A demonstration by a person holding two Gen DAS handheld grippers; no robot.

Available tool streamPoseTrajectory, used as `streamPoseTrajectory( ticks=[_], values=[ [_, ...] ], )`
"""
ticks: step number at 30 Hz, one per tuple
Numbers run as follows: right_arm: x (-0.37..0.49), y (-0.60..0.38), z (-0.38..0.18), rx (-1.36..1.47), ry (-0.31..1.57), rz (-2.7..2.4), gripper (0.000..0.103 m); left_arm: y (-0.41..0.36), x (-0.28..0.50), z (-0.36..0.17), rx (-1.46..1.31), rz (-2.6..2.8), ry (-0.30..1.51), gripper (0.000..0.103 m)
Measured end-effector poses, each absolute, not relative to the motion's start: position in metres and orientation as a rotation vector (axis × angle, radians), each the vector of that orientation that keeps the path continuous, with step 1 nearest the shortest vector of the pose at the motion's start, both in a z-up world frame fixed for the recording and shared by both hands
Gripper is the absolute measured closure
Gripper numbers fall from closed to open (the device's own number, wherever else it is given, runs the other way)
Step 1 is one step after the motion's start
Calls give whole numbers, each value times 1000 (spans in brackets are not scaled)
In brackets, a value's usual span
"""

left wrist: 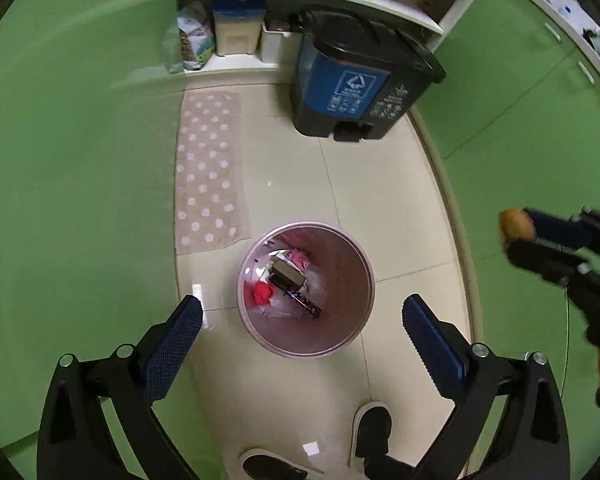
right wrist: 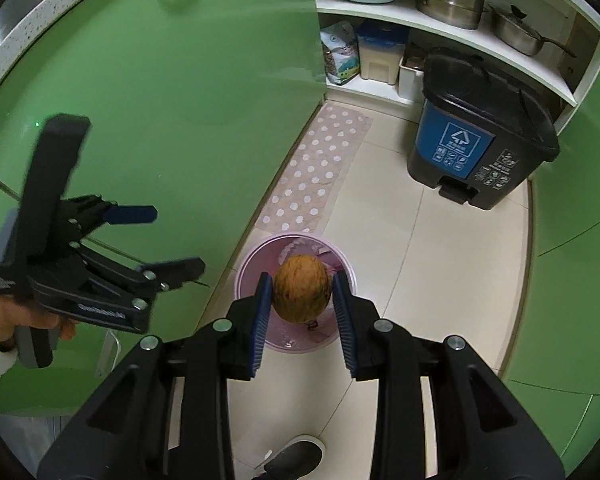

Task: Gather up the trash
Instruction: 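Open the left gripper dropping the red paper while the right drops the walnut, then turn both open tools back toward the mat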

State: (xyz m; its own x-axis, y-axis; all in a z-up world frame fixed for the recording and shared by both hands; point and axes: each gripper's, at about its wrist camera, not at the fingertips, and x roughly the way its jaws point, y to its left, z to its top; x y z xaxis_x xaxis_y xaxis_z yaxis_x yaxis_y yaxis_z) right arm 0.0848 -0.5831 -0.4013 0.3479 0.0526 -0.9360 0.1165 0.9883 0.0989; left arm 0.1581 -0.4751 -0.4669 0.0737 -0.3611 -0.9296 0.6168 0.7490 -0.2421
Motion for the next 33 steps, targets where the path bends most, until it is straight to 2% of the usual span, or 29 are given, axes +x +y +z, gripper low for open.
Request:
streamPoseTrajectory(
  ticks=[8,9,10,11,12,13,20,25,33],
  values=[
    [104,-570,-435,142,1246,32,71,-448,167,-464,168,-689,1286,7],
    [107,-568,-439,138,1249,40,62,-445,168,-464,162,-683,1284,7],
    [108,-568,-442,134,1253,44,35,-443,168,-464,160,-679,1282,7],
    [110,-566,-445,133,1253,47,22,-441,169,-465,158,-673,1281,7],
    [110,-565,-446,133,1242,48,14,-440,169,-465,158,-671,1281,7],
    [109,-565,-446,127,1231,44,12,-439,169,-466,158,-669,1281,7],
    [103,-569,-455,133,1283,-3,7,-440,165,-466,163,-671,1289,7],
    [94,-576,-439,143,1289,-40,6,-444,161,-452,168,-681,1283,7],
    [68,-575,-357,162,1273,-102,6,-444,134,-376,158,-707,1262,7]
  ],
)
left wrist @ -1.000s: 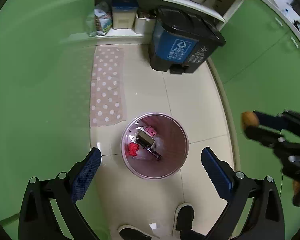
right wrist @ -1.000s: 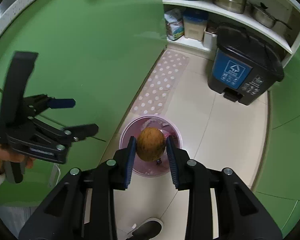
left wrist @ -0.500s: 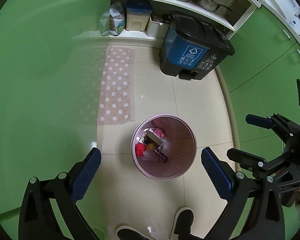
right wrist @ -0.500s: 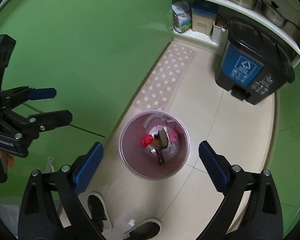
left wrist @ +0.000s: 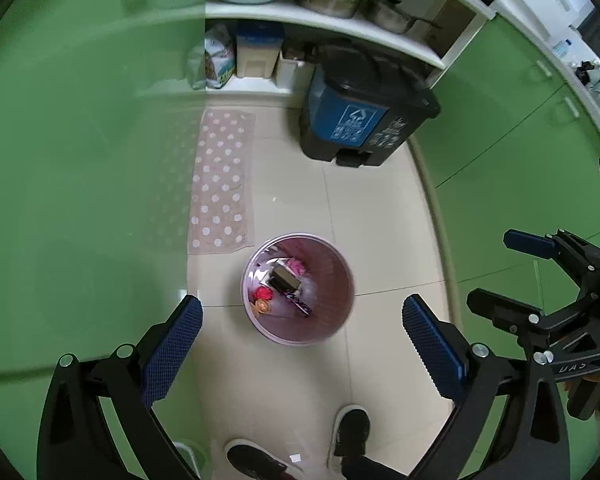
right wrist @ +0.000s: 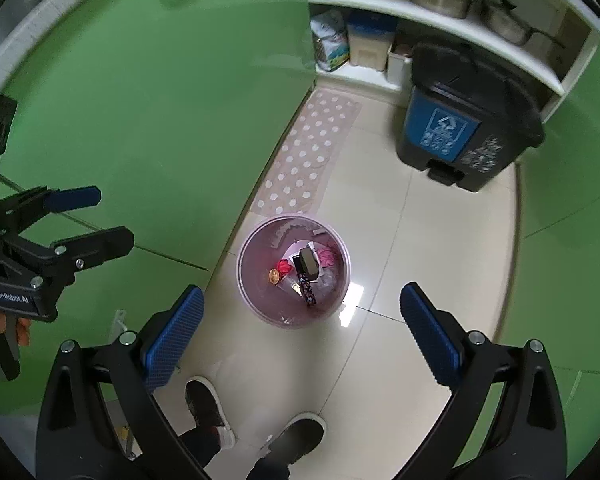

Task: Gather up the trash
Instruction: 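Turn both open tools back toward the mat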

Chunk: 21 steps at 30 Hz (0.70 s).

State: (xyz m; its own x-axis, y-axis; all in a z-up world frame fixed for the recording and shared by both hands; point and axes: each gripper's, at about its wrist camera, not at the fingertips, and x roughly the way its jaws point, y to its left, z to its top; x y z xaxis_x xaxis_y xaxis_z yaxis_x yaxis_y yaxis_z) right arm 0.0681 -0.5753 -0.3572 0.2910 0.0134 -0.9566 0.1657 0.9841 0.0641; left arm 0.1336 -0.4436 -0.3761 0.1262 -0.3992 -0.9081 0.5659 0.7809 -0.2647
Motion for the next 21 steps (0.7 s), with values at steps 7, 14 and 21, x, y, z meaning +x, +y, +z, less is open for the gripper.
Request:
streamPoseTrajectory(
  ticks=[7,14,21],
  values=[
    [36,-560,-242,157,1218,-120,6,-422,91,-269,124,-711,1218,7],
    [15,-514,-123,125,1142,-30,4,-364,44,-152,68,-655,1128,7],
    [20,-422,-42,45,1067,168,3,-271,25,-79,10,-486,1031,7]
  ],
)
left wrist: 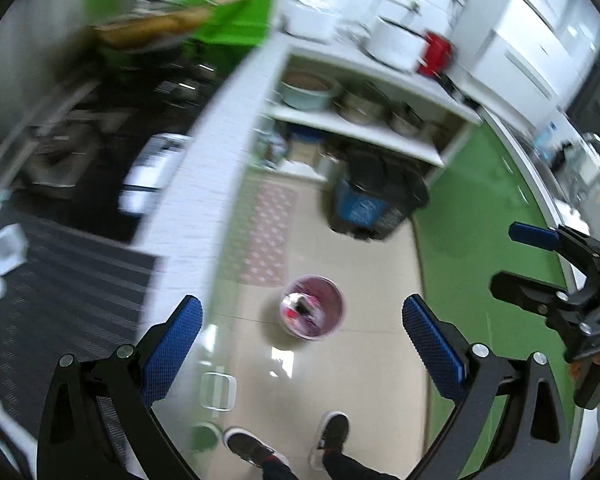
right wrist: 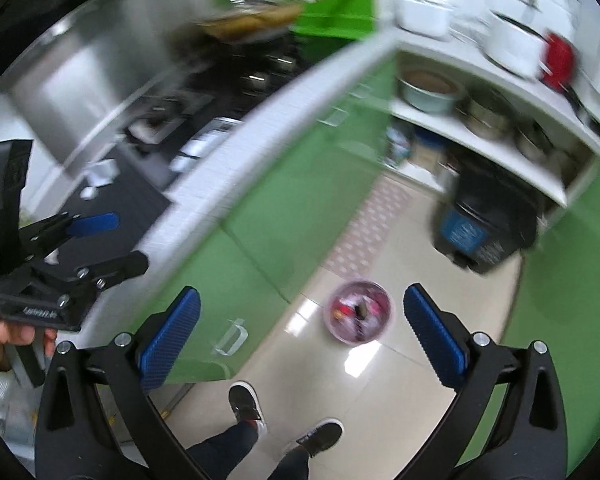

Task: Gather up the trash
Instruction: 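Turn both open tools back toward the mat, then grasp the white ball with the left gripper while the right grasps the white foam tray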

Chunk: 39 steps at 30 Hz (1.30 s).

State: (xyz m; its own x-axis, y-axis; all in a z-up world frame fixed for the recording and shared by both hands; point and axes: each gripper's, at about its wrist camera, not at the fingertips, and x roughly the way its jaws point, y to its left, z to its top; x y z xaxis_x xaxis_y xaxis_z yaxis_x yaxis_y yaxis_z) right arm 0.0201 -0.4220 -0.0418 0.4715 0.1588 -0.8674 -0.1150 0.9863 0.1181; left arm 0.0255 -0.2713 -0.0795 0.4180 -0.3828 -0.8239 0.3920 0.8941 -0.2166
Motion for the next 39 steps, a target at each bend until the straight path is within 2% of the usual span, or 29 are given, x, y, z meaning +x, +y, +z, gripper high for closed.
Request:
streamPoseTrajectory(
  ticks=[8,18,39],
  values=[
    [53,-317,-7,-19,1016,353,3,-142,23,-46,-62,-250,979,7],
    [105,-209,-18,-90,1022,477,3,-19,43,-55,-130,-70,977,7],
    [236,-83,-113,-333,1118,837,3,63,127,-162,-229,172,1061,7]
  ],
)
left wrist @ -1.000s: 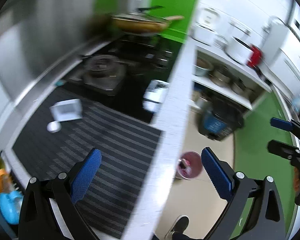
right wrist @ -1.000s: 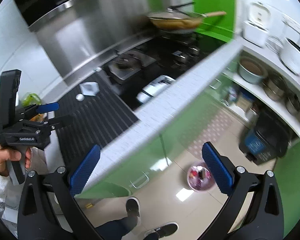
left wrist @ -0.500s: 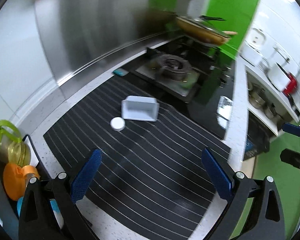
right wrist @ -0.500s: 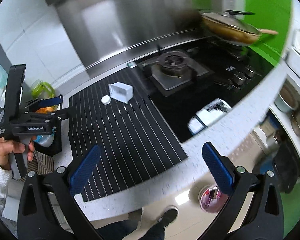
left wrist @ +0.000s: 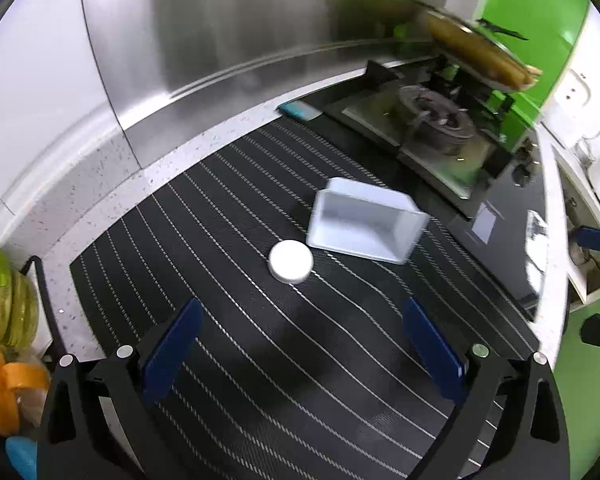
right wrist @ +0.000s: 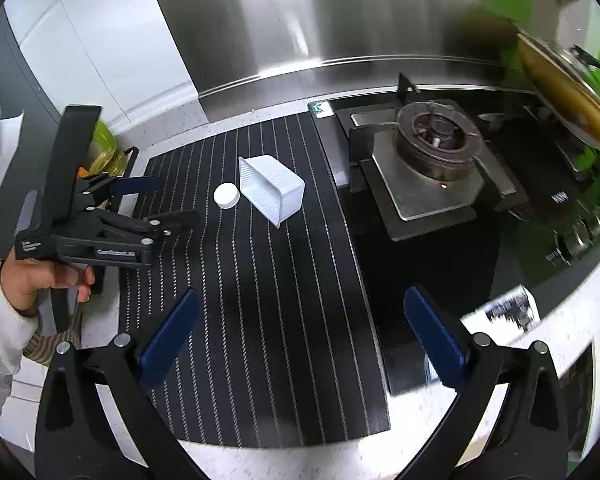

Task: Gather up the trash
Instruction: 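Grasp the white ball with the left gripper while the right grasps the white foam tray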

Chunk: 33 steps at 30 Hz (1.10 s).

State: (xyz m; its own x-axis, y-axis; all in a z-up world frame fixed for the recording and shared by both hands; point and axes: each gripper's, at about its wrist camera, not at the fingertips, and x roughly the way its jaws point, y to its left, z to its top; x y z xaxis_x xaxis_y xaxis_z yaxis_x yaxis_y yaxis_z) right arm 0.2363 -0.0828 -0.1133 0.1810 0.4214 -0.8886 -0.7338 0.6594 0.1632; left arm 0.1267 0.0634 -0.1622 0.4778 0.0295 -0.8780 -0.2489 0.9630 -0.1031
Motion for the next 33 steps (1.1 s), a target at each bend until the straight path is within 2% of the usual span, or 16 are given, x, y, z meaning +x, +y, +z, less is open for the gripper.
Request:
streamPoseTrajectory(
  ticks=[11,17,18,20,21,22,33],
  values=[
    [259,-66,-149,-331,1156,872,3,73,158,-195,-230,160,1075,9],
    [264,-67,-155,-330,1168,872,3,74,166,-206,-228,155,1096,46],
    [264,-66,-155,-328,1169,874,3,74,166,-207,-223,158,1102,57],
    [264,-65,-156,-329,1167,879,3,75,166,-207,-224,161,1099,60],
    [264,-65,-156,-329,1166,881,3,75,166,-207,-229,158,1099,68],
    [264,-64,-156,-330,1166,882,3,76,167,-207,-229,156,1100,71],
    [262,-42,-157,-360,1153,914,3,84,149,-190,-261,185,1091,71]
  ],
)
